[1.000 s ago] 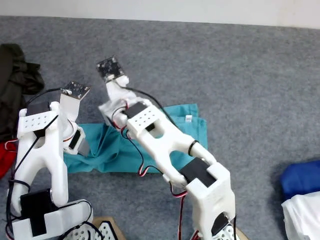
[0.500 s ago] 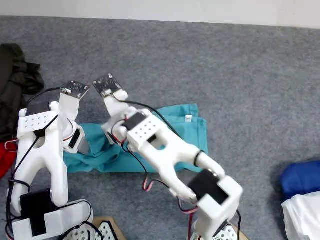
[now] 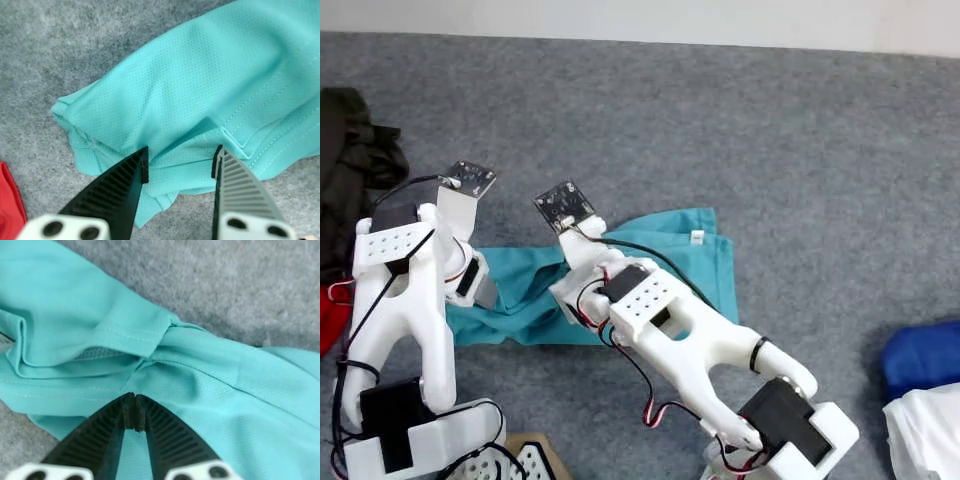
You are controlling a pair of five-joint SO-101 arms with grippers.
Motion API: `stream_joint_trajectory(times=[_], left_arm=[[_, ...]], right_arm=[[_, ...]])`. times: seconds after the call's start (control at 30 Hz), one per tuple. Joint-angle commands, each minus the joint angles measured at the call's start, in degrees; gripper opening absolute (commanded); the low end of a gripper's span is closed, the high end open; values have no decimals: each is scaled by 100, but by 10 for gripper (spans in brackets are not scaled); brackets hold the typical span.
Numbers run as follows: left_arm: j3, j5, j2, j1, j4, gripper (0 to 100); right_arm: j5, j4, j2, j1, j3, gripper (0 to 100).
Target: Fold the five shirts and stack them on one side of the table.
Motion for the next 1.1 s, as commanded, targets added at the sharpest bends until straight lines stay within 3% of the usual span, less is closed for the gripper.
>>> stream_joint_trajectory(times=[0.0,0.33,0.5,0.8,1.07], left_arm=[[-22,-26,-189,-66,-44,231],[-22,-26,-189,-66,-35,231],[-22,-26,-189,-40,-44,231],[-22,-26,-189,-75,-53,231],[-22,-26,-189,-75,-53,231]], right_arm=[[-18,-330,-338,145,-268,7],[378,-1121,462,251,-1525,7],[378,-1103,1262,-277,-1859,7],[378,-532,989,-479,-1376,7],[413,-752,426,-338,-277,7]])
